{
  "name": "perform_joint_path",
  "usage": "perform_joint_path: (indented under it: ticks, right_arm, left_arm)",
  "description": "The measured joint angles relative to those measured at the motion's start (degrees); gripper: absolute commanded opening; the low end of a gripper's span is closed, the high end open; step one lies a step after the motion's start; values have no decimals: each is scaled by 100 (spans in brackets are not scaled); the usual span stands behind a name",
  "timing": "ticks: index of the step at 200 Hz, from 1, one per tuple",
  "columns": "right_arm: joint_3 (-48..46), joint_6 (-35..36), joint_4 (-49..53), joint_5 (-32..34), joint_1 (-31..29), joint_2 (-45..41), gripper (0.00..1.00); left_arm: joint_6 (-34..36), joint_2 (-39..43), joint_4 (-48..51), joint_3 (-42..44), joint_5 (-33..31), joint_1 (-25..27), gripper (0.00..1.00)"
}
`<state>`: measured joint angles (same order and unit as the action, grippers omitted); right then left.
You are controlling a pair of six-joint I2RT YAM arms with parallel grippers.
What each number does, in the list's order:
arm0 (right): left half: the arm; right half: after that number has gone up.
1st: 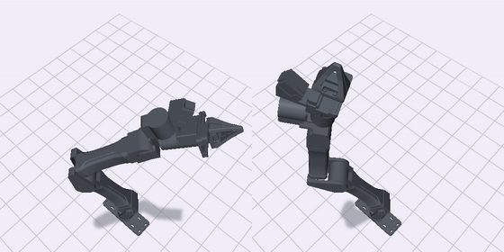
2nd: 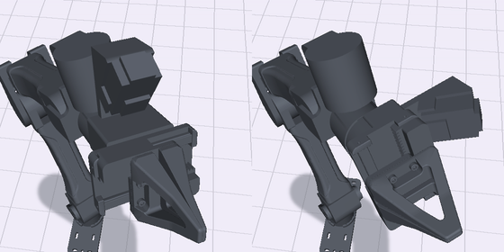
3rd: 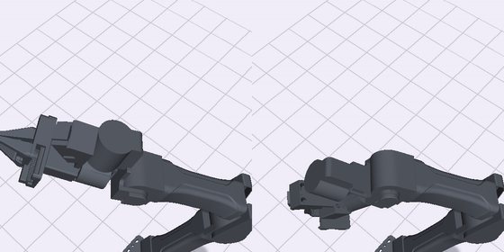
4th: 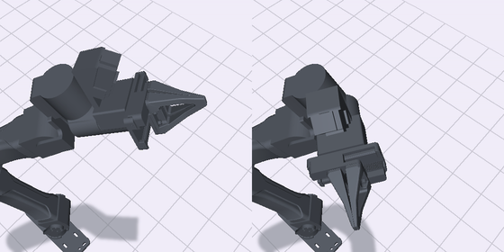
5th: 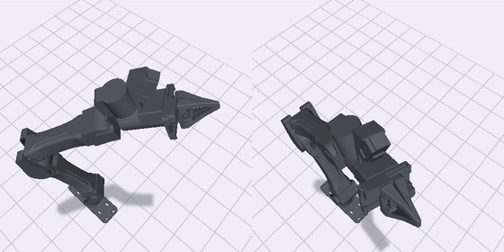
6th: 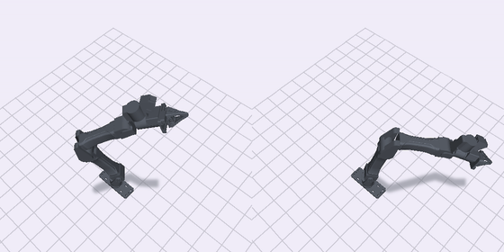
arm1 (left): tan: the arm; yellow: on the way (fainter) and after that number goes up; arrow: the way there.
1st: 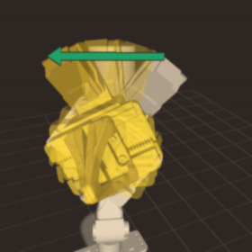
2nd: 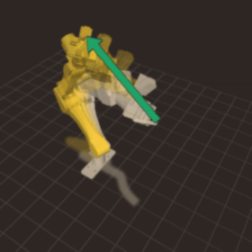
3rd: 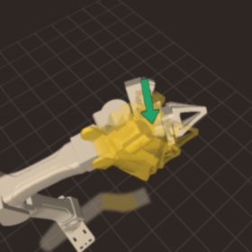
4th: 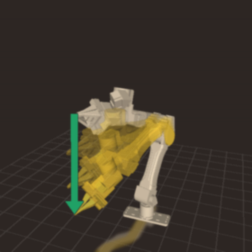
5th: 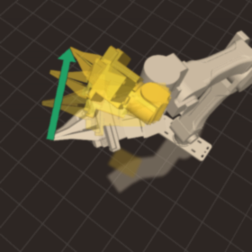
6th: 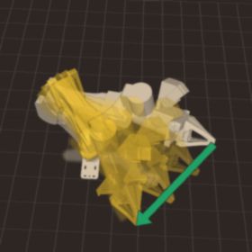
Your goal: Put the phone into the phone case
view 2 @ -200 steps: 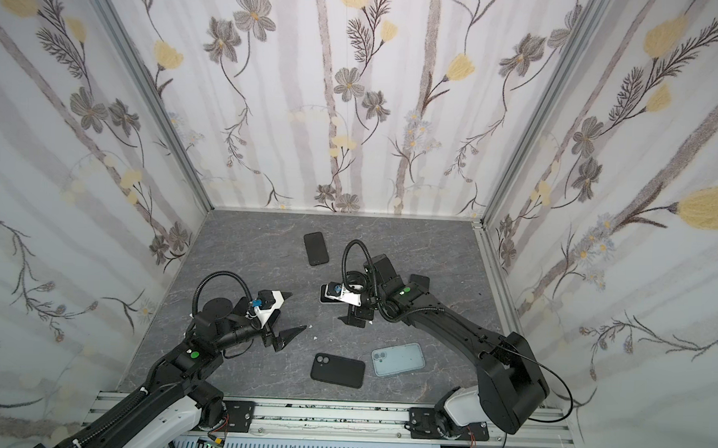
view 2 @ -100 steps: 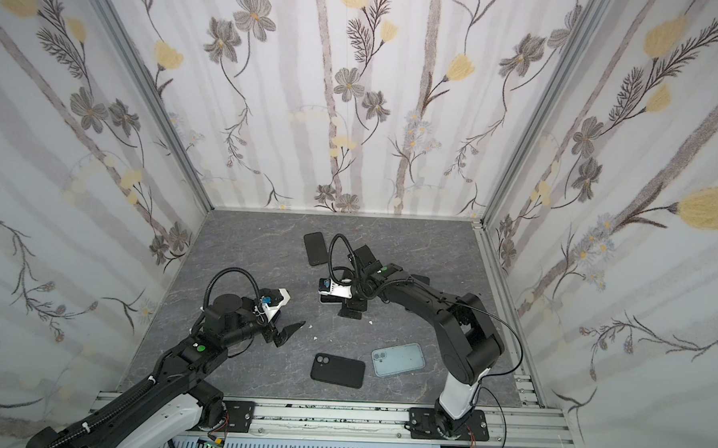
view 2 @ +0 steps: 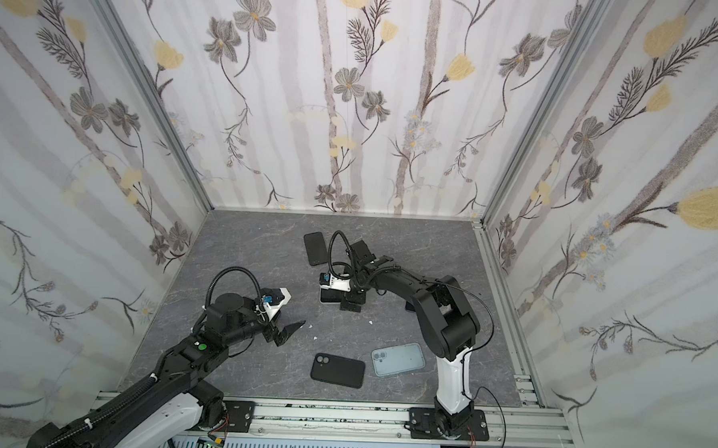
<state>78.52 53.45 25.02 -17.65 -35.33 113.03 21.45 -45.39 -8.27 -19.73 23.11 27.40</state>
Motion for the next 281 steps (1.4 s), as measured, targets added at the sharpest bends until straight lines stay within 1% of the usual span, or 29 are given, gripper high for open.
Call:
perform_joint_path:
  ticks: [52,88,105,151,163,208,239,260,281]
  right_arm:
    - [420,118,190,0,48,463,98]
    - [778,214,481,-7,70,815,95]
    - [953,234,603,-26,83,935,92]
    - [1279,210,870,-144,151,1169,78]
    - [1388,136,960,-166,188,1239,75]
    - [1587,-411,892,-129,485,1405,75]
    - [1663,-925,743,-79,678,1499,75]
    - [1912,-1438,662,20,809,1659,74]
    - [2144,-2175,437,243,946,1816,73]
  left_arm:
    - [-4,-85,0,-22,-2,0,100]
    - [-4,-105,0,-31,-24,0,100]
    - [-4,-111,0,-33,-42,0,100]
    - [-4,-111,0,-33,-44,0,100]
    - [-4,-109,0,-33,-46,-2,100]
    - [-4,-116,-2,-33,-59,-15,100]
    - [-4,-138,-2,-42,-63,-26,100]
    - [-4,-144,-7,-42,-98,-42,100]
    - [-7,-160,-11,-42,-153,-63,100]
